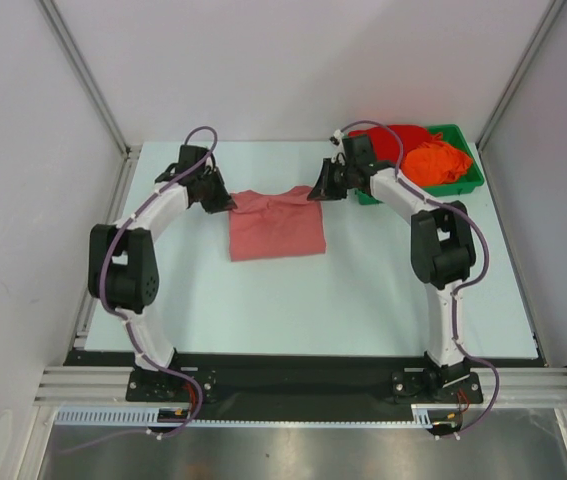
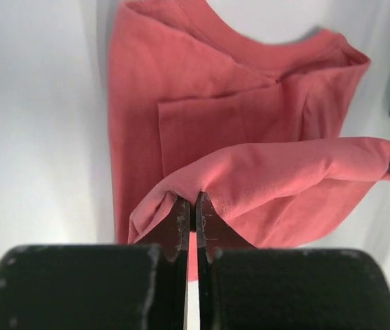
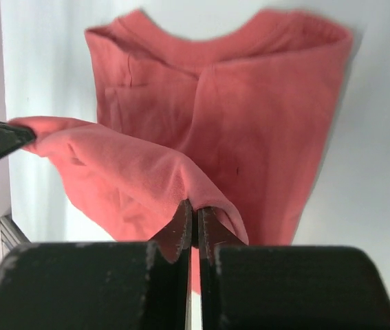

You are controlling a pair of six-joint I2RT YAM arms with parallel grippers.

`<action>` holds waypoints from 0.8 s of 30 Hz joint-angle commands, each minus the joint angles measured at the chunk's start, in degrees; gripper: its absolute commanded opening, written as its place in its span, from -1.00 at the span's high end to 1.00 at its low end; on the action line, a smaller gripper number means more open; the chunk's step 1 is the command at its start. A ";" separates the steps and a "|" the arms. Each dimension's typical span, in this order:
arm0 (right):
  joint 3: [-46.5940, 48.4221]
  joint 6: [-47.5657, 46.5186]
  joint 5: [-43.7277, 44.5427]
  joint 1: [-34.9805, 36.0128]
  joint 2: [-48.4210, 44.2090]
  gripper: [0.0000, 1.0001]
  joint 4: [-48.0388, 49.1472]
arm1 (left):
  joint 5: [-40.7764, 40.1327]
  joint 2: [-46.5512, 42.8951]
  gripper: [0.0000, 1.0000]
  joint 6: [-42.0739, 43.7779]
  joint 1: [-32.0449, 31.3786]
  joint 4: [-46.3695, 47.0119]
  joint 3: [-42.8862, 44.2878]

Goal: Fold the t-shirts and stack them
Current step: Fold the tshirt

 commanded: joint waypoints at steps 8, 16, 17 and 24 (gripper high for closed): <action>11.03 -2.04 -2.85 -2.18 7.99 1.00 1.81 | 2.05 5.43 0.99 0.04 2.45 4.79 6.27; 19.37 -2.04 -3.03 -3.15 13.96 1.00 0.58 | 3.27 11.06 1.00 -2.16 2.97 5.75 11.19; 19.99 -2.04 -2.94 -3.24 15.36 1.00 0.75 | 3.28 11.93 0.99 -2.16 2.97 5.67 11.90; 25.97 -2.74 -3.11 -3.94 21.60 0.88 2.77 | 2.23 18.62 0.81 -3.47 4.38 6.37 17.78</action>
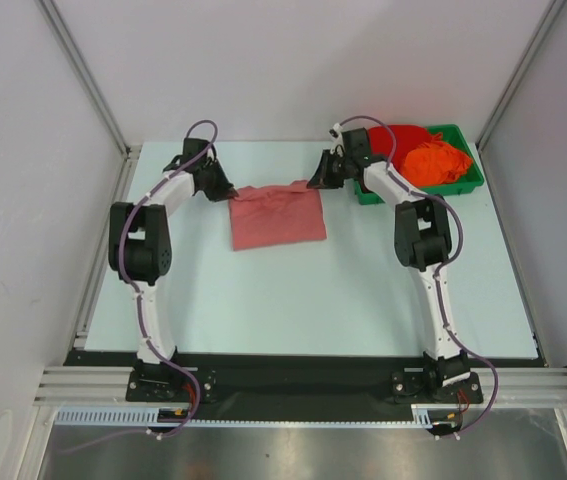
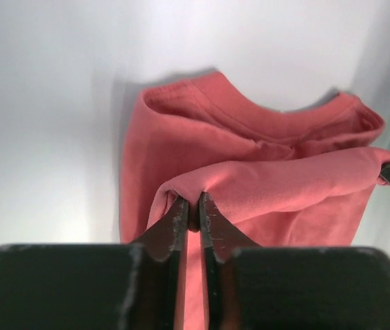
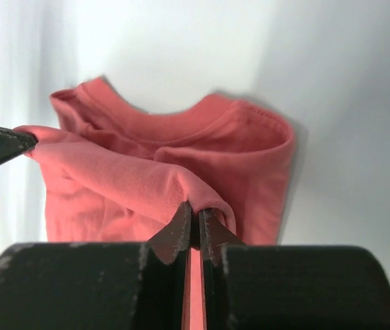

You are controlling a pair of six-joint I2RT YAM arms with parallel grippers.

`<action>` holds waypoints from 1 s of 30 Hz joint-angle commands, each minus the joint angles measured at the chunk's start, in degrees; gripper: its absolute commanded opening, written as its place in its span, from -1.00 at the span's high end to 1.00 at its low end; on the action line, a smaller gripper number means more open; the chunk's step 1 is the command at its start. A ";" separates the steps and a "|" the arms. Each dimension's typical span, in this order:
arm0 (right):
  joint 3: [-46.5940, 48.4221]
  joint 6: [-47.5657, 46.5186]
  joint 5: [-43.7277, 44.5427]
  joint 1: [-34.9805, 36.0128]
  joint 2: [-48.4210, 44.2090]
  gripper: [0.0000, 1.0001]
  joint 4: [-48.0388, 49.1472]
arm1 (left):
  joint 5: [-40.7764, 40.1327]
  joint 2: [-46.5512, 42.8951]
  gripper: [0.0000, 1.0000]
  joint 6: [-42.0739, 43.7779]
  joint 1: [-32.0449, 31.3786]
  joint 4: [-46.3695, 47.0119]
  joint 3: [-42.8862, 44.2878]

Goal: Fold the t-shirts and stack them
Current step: Fold the tshirt

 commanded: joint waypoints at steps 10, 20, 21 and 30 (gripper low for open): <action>20.87 -3.16 5.21 -4.09 6.61 -0.09 -5.83 | -11.30 -1.59 0.09 1.90 2.95 -5.63 13.77; -14.00 2.45 -0.93 2.14 -13.35 0.30 9.70 | 9.18 -14.36 0.53 -4.69 -4.87 17.83 -14.53; -14.82 2.81 -0.59 2.76 -13.01 0.38 11.98 | 9.62 -13.49 0.55 -4.95 -5.23 18.36 -14.72; -6.75 7.28 -4.45 2.85 0.87 0.87 19.80 | 11.29 -1.27 0.67 -8.03 -3.56 22.31 -10.86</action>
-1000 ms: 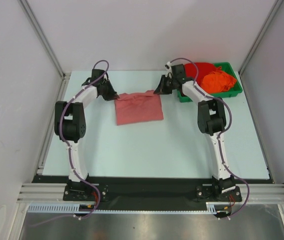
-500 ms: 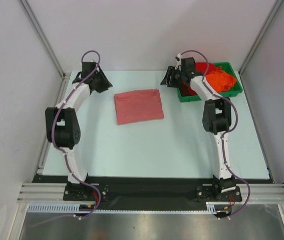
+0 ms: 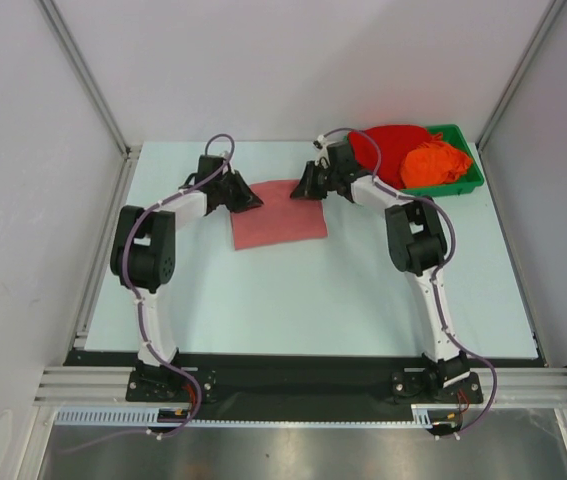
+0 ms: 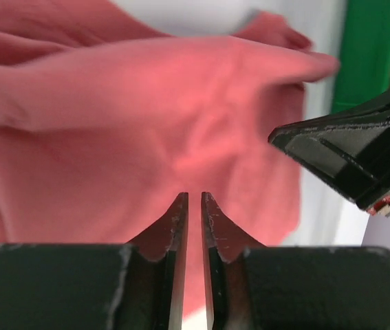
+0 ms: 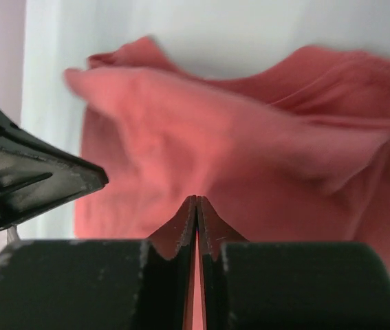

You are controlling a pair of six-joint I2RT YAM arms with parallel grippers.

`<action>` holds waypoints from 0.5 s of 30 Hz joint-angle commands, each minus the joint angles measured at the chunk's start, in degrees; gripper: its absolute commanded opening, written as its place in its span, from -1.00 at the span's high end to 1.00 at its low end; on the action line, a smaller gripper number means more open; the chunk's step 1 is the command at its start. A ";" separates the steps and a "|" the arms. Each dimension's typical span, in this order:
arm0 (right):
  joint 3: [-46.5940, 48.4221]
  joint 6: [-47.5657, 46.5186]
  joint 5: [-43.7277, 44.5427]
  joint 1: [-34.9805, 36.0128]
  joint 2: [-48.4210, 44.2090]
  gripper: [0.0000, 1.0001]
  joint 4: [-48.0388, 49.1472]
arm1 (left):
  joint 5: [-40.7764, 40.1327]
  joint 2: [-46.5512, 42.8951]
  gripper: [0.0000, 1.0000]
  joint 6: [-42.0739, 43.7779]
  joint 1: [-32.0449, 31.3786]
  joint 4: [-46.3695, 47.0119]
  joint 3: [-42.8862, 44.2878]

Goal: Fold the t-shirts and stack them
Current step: Fold the tshirt

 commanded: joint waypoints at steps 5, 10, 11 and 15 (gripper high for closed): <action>10.84 6.82 -1.32 -3.69 11.80 0.88 11.76 | 2.25 9.10 0.68 -3.54 4.47 6.82 6.87; 12.61 10.78 0.78 -6.50 14.18 0.85 14.67 | 2.95 12.44 0.68 -4.68 7.64 8.34 9.24; 12.78 10.96 1.92 -6.68 14.27 0.81 14.84 | 2.86 12.80 0.68 -4.77 8.34 8.42 9.68; 18.56 11.93 4.56 -7.21 17.34 0.78 12.23 | 3.56 17.10 0.59 -6.00 9.92 7.55 14.94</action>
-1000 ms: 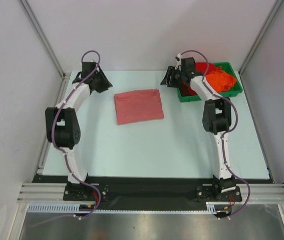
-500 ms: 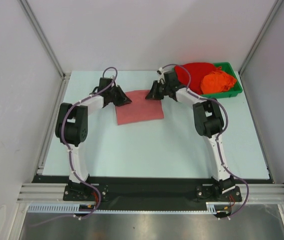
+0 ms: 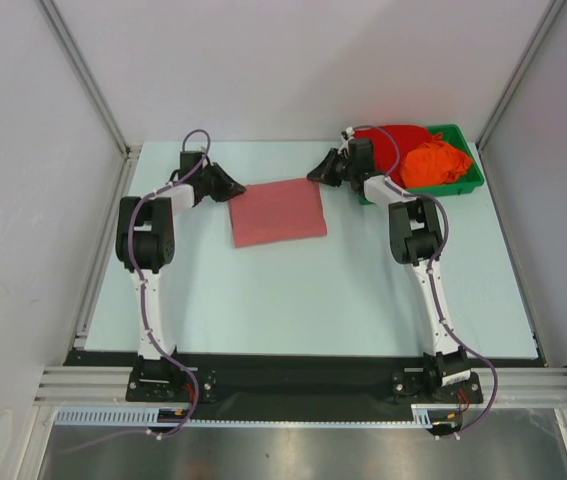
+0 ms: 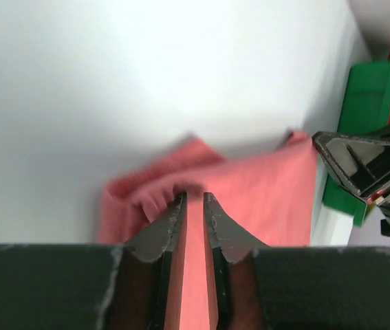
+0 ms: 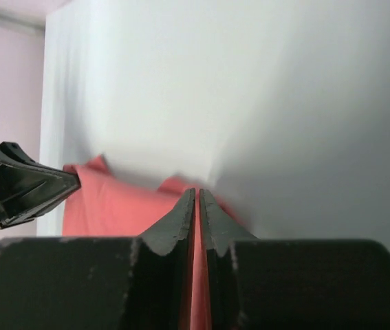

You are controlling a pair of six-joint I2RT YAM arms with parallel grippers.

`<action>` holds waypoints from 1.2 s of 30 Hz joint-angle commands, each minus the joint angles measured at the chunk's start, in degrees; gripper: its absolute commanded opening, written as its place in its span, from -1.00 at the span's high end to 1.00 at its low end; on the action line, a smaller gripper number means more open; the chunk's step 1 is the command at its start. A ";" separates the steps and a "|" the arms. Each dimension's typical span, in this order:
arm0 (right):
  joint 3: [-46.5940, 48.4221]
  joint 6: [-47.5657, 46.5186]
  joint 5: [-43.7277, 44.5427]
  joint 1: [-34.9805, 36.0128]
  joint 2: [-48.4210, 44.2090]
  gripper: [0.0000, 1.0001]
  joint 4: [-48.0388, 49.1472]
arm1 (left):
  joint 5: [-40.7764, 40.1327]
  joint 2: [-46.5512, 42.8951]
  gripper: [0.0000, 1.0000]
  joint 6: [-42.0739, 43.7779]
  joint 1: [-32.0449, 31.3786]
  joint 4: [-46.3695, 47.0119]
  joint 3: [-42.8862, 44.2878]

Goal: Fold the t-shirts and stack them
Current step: Fold the tshirt

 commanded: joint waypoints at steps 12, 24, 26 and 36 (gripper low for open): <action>15.47 -6.80 6.37 -0.70 0.43 0.74 -14.33 | -4.68 -2.57 0.11 6.56 3.27 -8.38 11.65; 8.55 -18.16 17.09 2.64 -23.27 0.32 -38.41 | -10.33 -26.34 -0.49 18.95 3.27 -19.18 -8.93; 2.23 -18.95 17.09 3.25 -28.12 0.27 -37.90 | -9.81 -27.13 -0.55 20.97 3.27 -20.24 -10.60; -38.74 -17.54 14.64 5.54 -61.35 0.18 -28.41 | -1.37 -19.15 -0.83 26.08 3.27 -26.49 -6.92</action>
